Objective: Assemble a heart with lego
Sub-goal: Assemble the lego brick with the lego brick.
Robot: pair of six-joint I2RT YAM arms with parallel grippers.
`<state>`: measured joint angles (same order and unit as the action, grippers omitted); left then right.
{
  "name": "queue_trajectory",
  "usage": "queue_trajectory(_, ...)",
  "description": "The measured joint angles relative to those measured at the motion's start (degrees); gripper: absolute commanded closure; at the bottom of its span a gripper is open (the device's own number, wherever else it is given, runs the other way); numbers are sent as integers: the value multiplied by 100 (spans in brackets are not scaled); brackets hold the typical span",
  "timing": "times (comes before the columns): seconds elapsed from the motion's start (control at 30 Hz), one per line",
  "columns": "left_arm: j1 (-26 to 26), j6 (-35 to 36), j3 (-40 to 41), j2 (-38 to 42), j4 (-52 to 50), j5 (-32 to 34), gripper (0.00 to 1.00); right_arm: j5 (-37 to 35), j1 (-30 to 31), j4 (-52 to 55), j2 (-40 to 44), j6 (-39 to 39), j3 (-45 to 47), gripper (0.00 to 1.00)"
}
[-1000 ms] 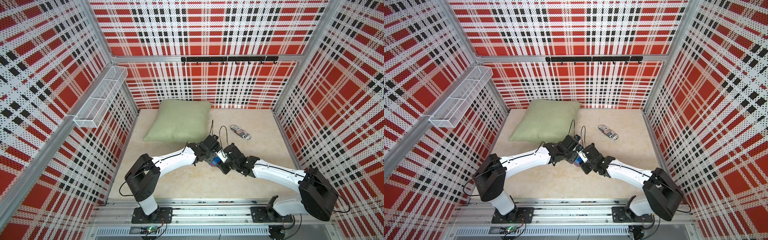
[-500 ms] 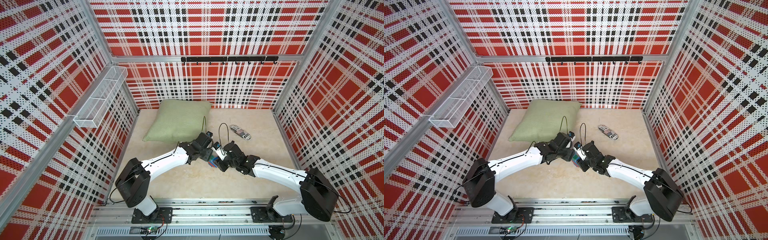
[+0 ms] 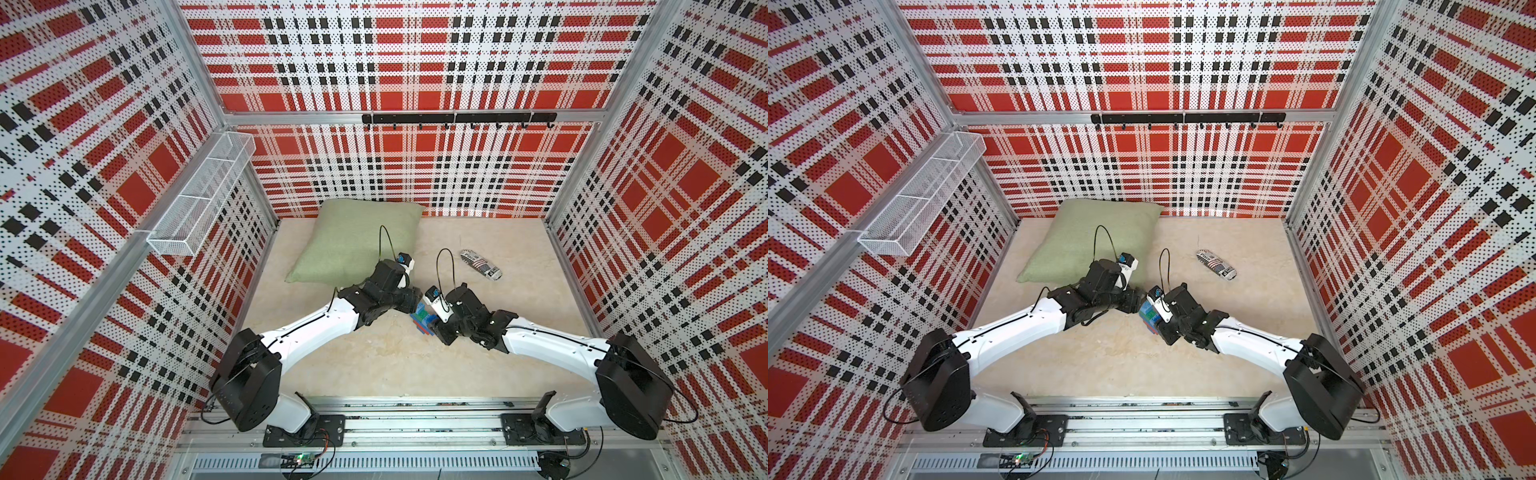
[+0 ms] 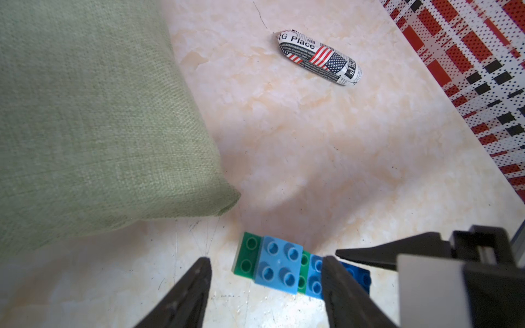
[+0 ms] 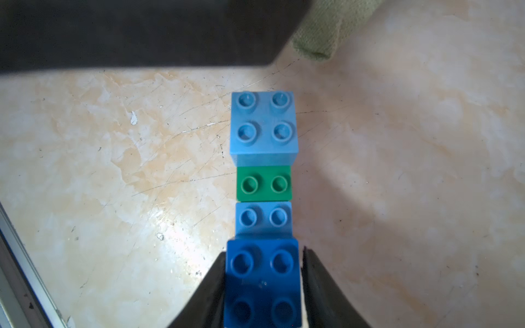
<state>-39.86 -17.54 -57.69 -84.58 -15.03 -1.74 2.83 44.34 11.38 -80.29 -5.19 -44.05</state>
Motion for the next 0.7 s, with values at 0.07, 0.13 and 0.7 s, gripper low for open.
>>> queue_trajectory(0.07,26,-44,122,-4,46,9,35,9,0,0,-20,0,-2,57)
queue_trajectory(0.13,52,-55,164,-37,44,20,36,20,0,-2,-52,0,-2,58)
queue_trajectory(0.7,61,-46,293,-409,339,-101,38,90,0,-31,-136,17,-2,65)
